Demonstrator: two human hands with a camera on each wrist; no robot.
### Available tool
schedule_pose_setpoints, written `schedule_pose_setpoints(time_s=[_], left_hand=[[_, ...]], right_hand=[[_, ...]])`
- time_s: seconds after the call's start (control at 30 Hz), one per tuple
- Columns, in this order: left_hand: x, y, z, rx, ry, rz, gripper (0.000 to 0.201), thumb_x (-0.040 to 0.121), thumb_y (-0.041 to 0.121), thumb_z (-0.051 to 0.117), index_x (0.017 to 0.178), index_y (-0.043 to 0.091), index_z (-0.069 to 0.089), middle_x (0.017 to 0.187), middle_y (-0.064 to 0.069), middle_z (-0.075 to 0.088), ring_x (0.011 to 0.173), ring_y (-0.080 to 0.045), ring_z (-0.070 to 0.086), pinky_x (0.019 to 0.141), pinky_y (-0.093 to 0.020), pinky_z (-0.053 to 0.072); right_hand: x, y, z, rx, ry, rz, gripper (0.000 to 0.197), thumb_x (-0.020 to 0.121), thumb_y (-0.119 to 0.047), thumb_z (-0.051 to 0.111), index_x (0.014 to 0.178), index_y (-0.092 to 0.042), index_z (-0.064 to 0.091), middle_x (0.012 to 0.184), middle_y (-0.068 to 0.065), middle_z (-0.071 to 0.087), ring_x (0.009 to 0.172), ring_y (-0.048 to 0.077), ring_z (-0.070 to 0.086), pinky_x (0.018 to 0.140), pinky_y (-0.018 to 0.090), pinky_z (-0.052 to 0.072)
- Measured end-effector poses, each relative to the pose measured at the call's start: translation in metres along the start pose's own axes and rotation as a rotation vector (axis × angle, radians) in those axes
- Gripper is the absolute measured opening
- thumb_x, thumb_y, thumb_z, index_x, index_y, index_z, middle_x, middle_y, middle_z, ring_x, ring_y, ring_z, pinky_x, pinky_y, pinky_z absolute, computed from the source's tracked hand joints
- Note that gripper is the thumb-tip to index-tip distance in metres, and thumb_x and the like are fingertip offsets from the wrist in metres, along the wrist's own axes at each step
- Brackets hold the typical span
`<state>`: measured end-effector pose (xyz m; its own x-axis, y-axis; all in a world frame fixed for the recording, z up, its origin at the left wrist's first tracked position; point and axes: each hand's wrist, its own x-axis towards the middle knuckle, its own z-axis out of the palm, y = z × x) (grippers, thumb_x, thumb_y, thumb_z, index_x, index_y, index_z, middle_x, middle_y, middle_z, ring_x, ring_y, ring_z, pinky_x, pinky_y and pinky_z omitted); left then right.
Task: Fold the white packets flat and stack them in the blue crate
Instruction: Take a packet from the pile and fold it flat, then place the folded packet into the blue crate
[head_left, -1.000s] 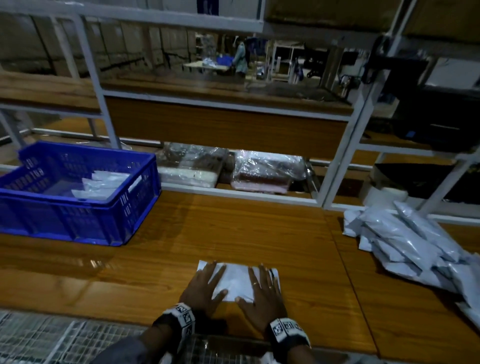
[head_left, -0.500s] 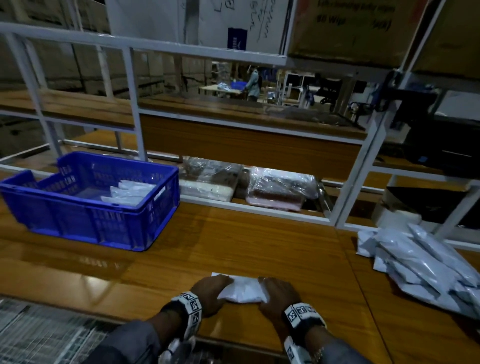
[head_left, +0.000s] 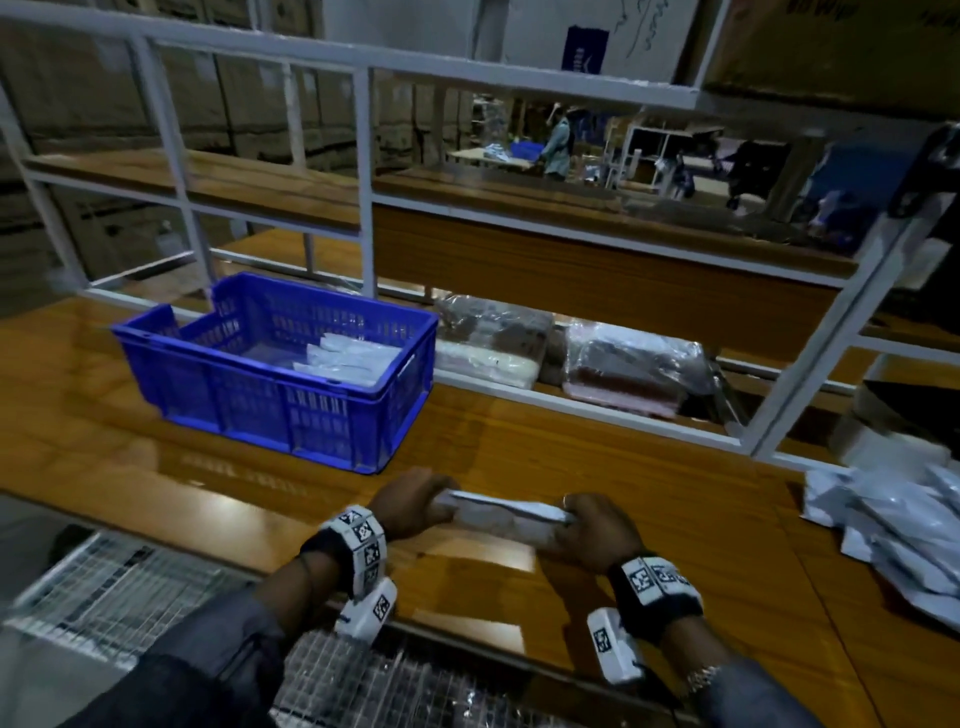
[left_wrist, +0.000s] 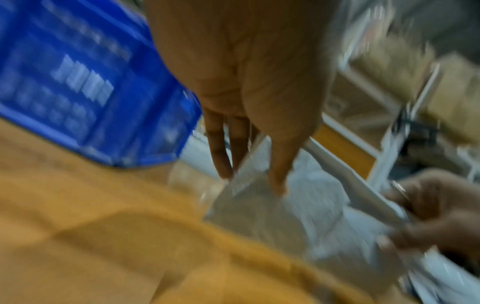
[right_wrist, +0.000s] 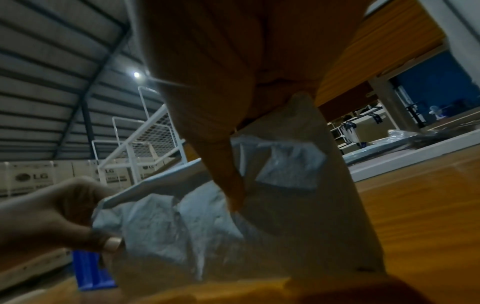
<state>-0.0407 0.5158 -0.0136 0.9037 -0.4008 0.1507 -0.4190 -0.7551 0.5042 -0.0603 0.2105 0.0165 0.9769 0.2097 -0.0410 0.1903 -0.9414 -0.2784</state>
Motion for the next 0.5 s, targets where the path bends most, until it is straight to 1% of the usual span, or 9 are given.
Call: schedule_pose_setpoints(time_s=[0.07, 0.13, 0.17, 0.27, 0.33, 0.37, 0.43, 0.47, 0.5], left_hand=[[-0.008, -0.007, -0.026, -0.078, 0.008, -0.012, 0.011, 0.084, 0.032, 0.081, 0.085, 0.024, 0.072, 0.081, 0.000, 0.072, 0.075, -0.017, 0.067, 0.060, -0.029, 0.042], [-0.015, -0.015, -0.053, -0.146, -0.003, -0.038, 0.020, 0.078, 0.033, 0.087, 0.071, 0.028, 0.069, 0.071, 0.007, 0.069, 0.065, -0.008, 0.064, 0.056, -0.028, 0.044], [-0.018, -0.019, -0.067, -0.180, -0.005, -0.047, 0.021, 0.076, 0.034, 0.088, 0.070, 0.026, 0.070, 0.069, 0.008, 0.069, 0.062, -0.004, 0.063, 0.055, -0.027, 0.045], [-0.023, -0.033, -0.118, -0.246, 0.022, -0.043, 0.024, 0.075, 0.039, 0.089, 0.079, 0.018, 0.076, 0.068, 0.003, 0.071, 0.059, -0.006, 0.060, 0.051, -0.030, 0.044], [-0.023, -0.037, -0.152, -0.204, 0.083, -0.039, 0.024, 0.075, 0.039, 0.089, 0.078, 0.019, 0.076, 0.065, 0.000, 0.069, 0.057, -0.007, 0.059, 0.051, -0.031, 0.044], [-0.021, -0.042, -0.169, -0.185, 0.116, -0.047, 0.023, 0.075, 0.038, 0.089, 0.078, 0.020, 0.076, 0.065, 0.002, 0.070, 0.058, -0.009, 0.063, 0.052, -0.032, 0.047], [-0.016, -0.047, -0.202, -0.153, 0.142, -0.057, 0.031, 0.075, 0.049, 0.086, 0.084, 0.020, 0.077, 0.071, -0.001, 0.073, 0.065, -0.021, 0.069, 0.057, -0.039, 0.053], [-0.014, -0.049, -0.217, -0.124, 0.144, -0.075, 0.036, 0.075, 0.054, 0.084, 0.087, 0.021, 0.077, 0.074, -0.003, 0.074, 0.068, -0.023, 0.070, 0.060, -0.043, 0.054], [-0.011, -0.049, -0.231, -0.098, 0.153, -0.095, 0.036, 0.075, 0.056, 0.083, 0.089, 0.023, 0.078, 0.076, -0.003, 0.075, 0.069, -0.023, 0.071, 0.061, -0.045, 0.055]], right_hand=[[0.001, -0.018, -0.012, 0.080, 0.010, 0.004, 0.017, 0.082, -0.036, 0.077, 0.092, -0.027, 0.067, 0.087, -0.007, 0.066, 0.076, 0.011, 0.063, 0.065, 0.034, 0.056], [0.005, -0.035, -0.024, 0.157, -0.014, -0.026, 0.023, 0.074, -0.039, 0.086, 0.086, -0.028, 0.070, 0.079, -0.010, 0.069, 0.070, 0.005, 0.065, 0.060, 0.030, 0.056], [0.007, -0.044, -0.031, 0.185, -0.024, -0.056, 0.024, 0.071, -0.041, 0.087, 0.082, -0.028, 0.071, 0.076, -0.010, 0.070, 0.068, 0.004, 0.066, 0.059, 0.030, 0.056], [0.026, -0.069, -0.050, 0.250, 0.015, -0.182, 0.032, 0.069, -0.050, 0.086, 0.073, -0.025, 0.068, 0.071, -0.005, 0.068, 0.066, 0.007, 0.064, 0.058, 0.036, 0.051], [0.046, -0.081, -0.057, 0.270, 0.101, -0.269, 0.039, 0.068, -0.056, 0.083, 0.070, -0.020, 0.066, 0.068, -0.002, 0.065, 0.064, 0.012, 0.061, 0.057, 0.041, 0.048], [0.057, -0.086, -0.060, 0.281, 0.131, -0.311, 0.039, 0.069, -0.056, 0.081, 0.072, -0.019, 0.067, 0.068, -0.002, 0.064, 0.064, 0.012, 0.061, 0.057, 0.042, 0.049], [0.079, -0.099, -0.070, 0.312, 0.158, -0.393, 0.031, 0.073, -0.051, 0.079, 0.079, -0.022, 0.072, 0.073, -0.004, 0.067, 0.066, 0.009, 0.062, 0.060, 0.045, 0.052], [0.089, -0.106, -0.077, 0.334, 0.169, -0.426, 0.026, 0.075, -0.046, 0.080, 0.084, -0.023, 0.074, 0.076, -0.005, 0.069, 0.067, 0.007, 0.063, 0.062, 0.045, 0.053], [0.101, -0.114, -0.083, 0.351, 0.182, -0.453, 0.023, 0.076, -0.041, 0.083, 0.089, -0.023, 0.077, 0.079, -0.006, 0.071, 0.070, 0.007, 0.064, 0.064, 0.044, 0.055]])
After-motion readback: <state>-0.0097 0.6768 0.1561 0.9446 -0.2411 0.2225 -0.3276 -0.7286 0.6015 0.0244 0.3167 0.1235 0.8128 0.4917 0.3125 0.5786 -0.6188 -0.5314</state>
